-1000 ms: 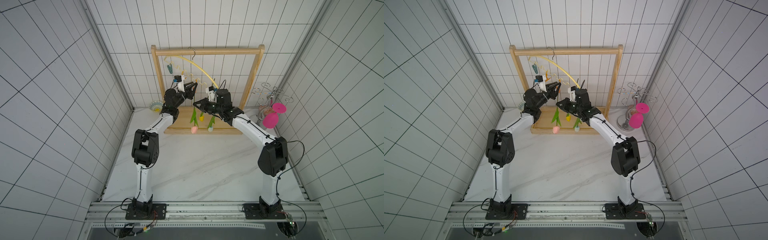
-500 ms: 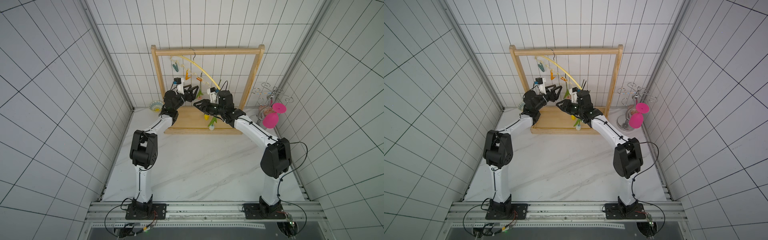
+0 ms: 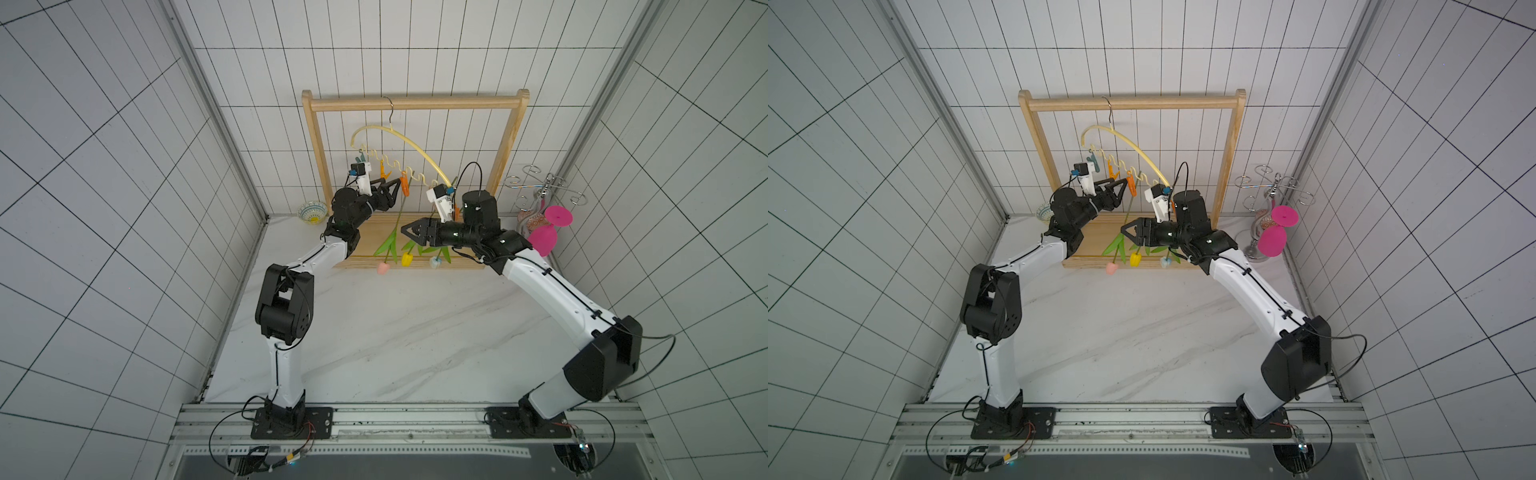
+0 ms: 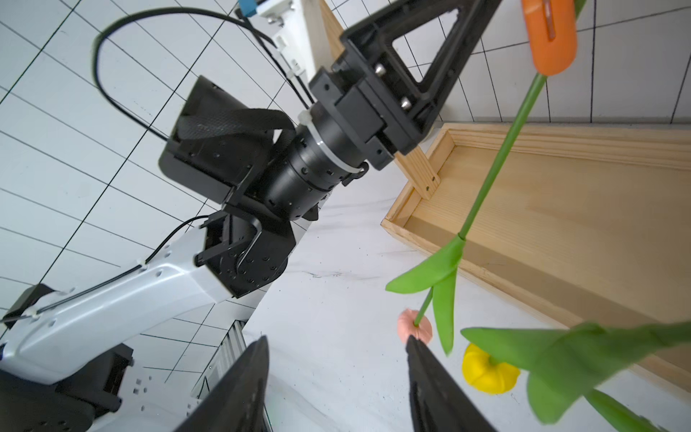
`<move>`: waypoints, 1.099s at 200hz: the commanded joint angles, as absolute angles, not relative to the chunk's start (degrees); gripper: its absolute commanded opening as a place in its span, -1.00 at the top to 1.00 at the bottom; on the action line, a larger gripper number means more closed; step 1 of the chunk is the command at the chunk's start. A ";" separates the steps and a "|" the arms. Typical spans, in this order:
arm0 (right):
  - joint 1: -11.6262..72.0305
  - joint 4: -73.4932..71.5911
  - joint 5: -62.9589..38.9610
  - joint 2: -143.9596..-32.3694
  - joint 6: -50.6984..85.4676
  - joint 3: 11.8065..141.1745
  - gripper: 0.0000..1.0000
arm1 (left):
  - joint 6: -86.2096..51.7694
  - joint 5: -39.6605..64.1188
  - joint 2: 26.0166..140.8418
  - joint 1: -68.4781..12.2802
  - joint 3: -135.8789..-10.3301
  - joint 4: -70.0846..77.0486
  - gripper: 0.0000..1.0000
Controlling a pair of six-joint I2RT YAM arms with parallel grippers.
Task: Dry the flowers on a clothes hanger
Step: Clamp the flower onto the hanger.
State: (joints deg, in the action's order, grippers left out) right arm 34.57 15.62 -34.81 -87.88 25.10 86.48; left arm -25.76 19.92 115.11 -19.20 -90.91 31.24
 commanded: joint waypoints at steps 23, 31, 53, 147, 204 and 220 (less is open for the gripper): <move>34.89 21.29 -36.21 -81.80 18.37 82.39 -0.43 | -27.33 16.91 111.21 -19.32 -88.18 29.13 -0.49; 34.89 21.27 -36.21 -80.79 18.43 81.68 -0.44 | -27.33 16.84 110.87 -19.42 -87.86 28.41 -0.69; 34.89 21.88 -34.34 -77.62 19.10 80.05 -0.44 | -26.96 16.69 109.09 -19.69 -86.49 25.93 -0.99; 34.89 36.16 -3.66 -60.60 24.96 77.45 -0.68 | -5.26 -8.89 87.57 -19.60 -67.24 9.92 -0.98; 34.80 34.68 26.29 -55.69 15.02 67.54 -0.97 | -18.37 -37.19 71.16 -15.69 -51.81 2.97 -0.99; 34.74 25.17 25.91 -53.65 9.99 58.70 -0.97 | -23.33 -33.16 64.84 -16.42 -43.97 4.52 -0.97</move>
